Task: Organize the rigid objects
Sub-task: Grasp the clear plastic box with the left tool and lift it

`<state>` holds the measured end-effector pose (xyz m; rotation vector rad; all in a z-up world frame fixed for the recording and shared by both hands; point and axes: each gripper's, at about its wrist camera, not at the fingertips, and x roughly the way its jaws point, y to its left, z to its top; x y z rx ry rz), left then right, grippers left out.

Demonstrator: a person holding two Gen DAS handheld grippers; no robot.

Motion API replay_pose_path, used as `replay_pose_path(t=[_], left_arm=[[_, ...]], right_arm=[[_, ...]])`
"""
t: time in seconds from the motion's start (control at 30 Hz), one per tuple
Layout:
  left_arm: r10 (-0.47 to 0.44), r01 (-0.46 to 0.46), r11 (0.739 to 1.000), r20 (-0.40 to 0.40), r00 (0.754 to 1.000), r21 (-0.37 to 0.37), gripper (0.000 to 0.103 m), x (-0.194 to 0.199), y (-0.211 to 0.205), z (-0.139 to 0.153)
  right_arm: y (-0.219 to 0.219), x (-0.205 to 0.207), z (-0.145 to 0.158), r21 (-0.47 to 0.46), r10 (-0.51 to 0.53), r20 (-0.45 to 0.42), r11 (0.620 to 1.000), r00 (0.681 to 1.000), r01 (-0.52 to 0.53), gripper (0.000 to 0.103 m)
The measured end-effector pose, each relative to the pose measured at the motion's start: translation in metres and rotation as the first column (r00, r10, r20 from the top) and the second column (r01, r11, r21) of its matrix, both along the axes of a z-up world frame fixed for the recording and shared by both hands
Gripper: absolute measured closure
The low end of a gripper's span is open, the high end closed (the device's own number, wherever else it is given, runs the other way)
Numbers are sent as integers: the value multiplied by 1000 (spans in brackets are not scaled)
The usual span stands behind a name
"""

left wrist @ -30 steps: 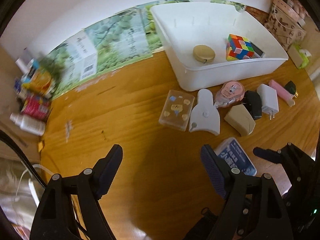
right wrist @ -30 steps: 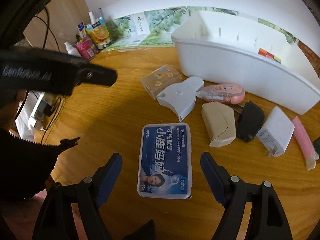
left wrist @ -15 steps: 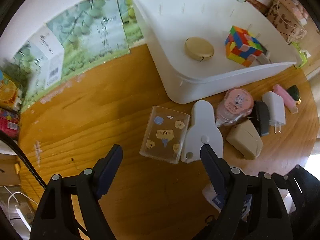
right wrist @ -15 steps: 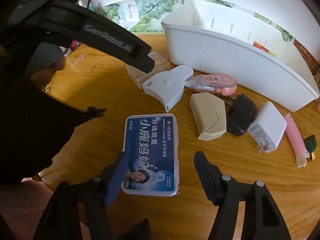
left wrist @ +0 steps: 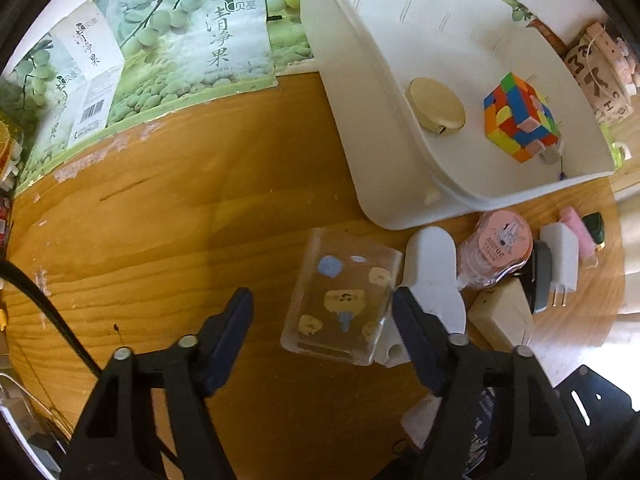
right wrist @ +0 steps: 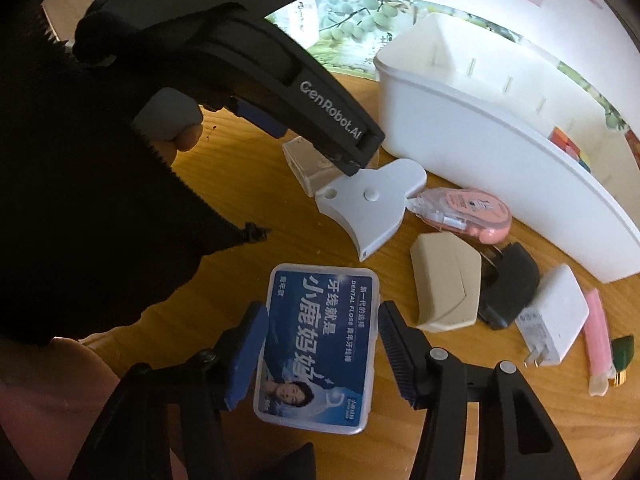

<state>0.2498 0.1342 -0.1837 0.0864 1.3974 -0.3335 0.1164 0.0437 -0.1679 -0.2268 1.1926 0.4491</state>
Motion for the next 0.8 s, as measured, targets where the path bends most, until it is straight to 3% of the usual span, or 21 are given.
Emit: replay_pose_path(t=[0.03, 0.07, 0.47, 0.5, 0.57, 0.63, 0.67, 0.8], left_arm=[[0, 0, 1000, -4, 1000, 4, 45, 0, 1, -1], [-1, 2, 1000, -10, 1000, 9, 47, 1, 1, -3], [-4, 4, 999, 4, 1000, 36, 49, -5, 3, -2], [0, 0, 999, 9, 1000, 39, 49, -8, 4, 0], [0, -1, 999, 22, 1000, 43, 49, -12, 6, 3], [2, -4, 999, 38, 999, 51, 49, -17, 7, 8], [2, -5, 998, 49, 999, 59, 49, -20, 7, 10], [0, -9, 996, 107, 994, 84, 49, -36, 9, 25]], right_arm=[[2, 1, -1, -3, 2, -2, 1000, 1000, -2, 43], [4, 3, -1, -7, 7, 2, 1000, 1000, -7, 43], [12, 1, 0, -46, 23, 19, 999, 1000, -22, 44], [11, 0, 0, -45, 21, 22, 999, 1000, -20, 50], [10, -3, 7, -42, 10, 65, 999, 998, -7, 72], [6, -4, 9, -33, -7, 72, 999, 997, 10, 75], [4, -4, 7, -33, -18, 57, 999, 998, 20, 86], [4, -11, 11, -32, -9, 48, 999, 999, 11, 88]])
